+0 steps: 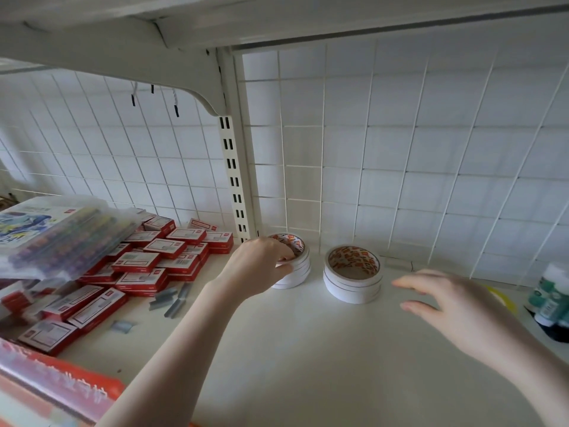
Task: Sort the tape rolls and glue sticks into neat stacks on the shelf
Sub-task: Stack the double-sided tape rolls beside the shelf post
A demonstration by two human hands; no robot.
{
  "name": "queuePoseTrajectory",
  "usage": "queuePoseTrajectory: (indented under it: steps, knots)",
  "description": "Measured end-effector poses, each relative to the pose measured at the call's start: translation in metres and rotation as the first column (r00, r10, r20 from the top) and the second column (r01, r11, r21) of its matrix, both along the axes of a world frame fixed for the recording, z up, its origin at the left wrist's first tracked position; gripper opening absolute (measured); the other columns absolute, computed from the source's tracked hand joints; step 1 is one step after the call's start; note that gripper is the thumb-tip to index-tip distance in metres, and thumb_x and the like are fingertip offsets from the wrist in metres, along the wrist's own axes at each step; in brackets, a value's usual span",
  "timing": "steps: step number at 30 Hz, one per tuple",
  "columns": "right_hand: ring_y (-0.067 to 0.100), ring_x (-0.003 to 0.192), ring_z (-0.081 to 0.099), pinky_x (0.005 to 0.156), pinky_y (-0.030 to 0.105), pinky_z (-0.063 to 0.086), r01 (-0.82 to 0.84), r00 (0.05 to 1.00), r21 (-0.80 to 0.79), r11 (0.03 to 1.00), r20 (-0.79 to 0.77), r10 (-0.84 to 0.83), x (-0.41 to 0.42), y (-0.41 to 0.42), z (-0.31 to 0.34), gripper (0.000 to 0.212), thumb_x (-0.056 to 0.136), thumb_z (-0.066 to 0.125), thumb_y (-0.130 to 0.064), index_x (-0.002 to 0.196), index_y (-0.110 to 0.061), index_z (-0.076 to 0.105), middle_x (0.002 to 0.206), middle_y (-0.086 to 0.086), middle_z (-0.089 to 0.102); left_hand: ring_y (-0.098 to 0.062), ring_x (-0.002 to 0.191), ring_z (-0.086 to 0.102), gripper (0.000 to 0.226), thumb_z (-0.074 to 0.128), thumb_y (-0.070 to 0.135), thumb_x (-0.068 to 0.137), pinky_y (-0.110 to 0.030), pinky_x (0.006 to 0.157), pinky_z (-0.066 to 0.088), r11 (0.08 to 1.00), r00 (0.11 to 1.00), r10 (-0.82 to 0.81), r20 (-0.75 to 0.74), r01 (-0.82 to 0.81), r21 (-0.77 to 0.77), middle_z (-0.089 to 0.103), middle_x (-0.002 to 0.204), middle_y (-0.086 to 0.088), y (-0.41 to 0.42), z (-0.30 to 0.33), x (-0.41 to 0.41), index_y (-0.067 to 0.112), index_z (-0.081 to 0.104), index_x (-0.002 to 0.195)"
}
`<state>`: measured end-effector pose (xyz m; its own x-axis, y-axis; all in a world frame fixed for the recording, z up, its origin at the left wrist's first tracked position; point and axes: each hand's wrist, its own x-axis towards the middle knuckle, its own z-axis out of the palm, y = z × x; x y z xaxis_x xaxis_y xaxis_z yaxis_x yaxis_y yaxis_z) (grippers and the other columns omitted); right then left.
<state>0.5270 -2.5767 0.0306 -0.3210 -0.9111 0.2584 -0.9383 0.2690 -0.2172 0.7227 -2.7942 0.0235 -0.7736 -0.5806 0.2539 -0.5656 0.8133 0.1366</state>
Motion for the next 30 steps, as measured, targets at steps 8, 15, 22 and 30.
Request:
queuePoseTrajectory:
  steps: [8, 15, 22, 30]
  knots:
    - [0.020, 0.087, 0.066, 0.071, 0.033, 0.050, 0.024, 0.999, -0.166, 0.986, -0.026, -0.028, -0.027, 0.038, -0.006, 0.023, 0.077, 0.075, -0.024, 0.100, -0.026, 0.071, 0.093, -0.010, 0.068, -0.022, 0.112, 0.052, 0.036, 0.062, 0.021, 0.086, -0.032, 0.088, 0.043, 0.986, 0.946, 0.125, -0.298, -0.151, -0.067, 0.061, 0.121, 0.004, 0.053, -0.003, -0.001, 0.022, 0.061, 0.122]
    - [0.032, 0.063, 0.066, 0.056, 0.039, 0.053, 0.053, 0.968, -0.389, 0.920, -0.206, -0.142, -0.044, 0.098, -0.030, 0.030, 0.056, 0.088, -0.006, 0.082, -0.008, 0.072, 0.074, 0.009, 0.068, -0.032, 0.099, 0.056, 0.034, 0.071, 0.017, 0.079, -0.040, 0.077, 0.048, 0.944, 0.892, 0.270, -0.363, -0.320, -0.085, 0.065, 0.104, -0.007, 0.125, -0.022, 0.001, 0.011, 0.066, 0.112]
    - [0.038, 0.066, 0.064, 0.059, 0.044, 0.052, 0.282, 0.906, -0.397, 0.873, -0.189, -0.379, -0.042, 0.180, -0.068, 0.039, 0.051, 0.089, -0.008, 0.086, -0.002, 0.071, 0.075, 0.016, 0.065, -0.034, 0.084, 0.062, 0.039, 0.081, 0.020, 0.067, -0.040, 0.065, 0.051, 0.949, 0.911, 0.221, -0.348, -0.283, -0.136, 0.067, 0.094, -0.006, 0.202, -0.030, -0.015, 0.009, 0.068, 0.102]
    - [0.037, 0.071, 0.063, 0.064, 0.043, 0.051, 0.445, 0.824, -0.404, 0.799, -0.166, -0.542, -0.057, 0.280, -0.068, 0.031, 0.066, 0.082, -0.011, 0.093, -0.002, 0.070, 0.083, 0.016, 0.067, -0.035, 0.090, 0.060, 0.035, 0.077, 0.022, 0.073, -0.041, 0.072, 0.050, 0.988, 0.921, 0.126, -0.369, -0.149, -0.035, 0.066, 0.100, -0.007, 0.298, -0.048, -0.055, 0.012, 0.068, 0.105]
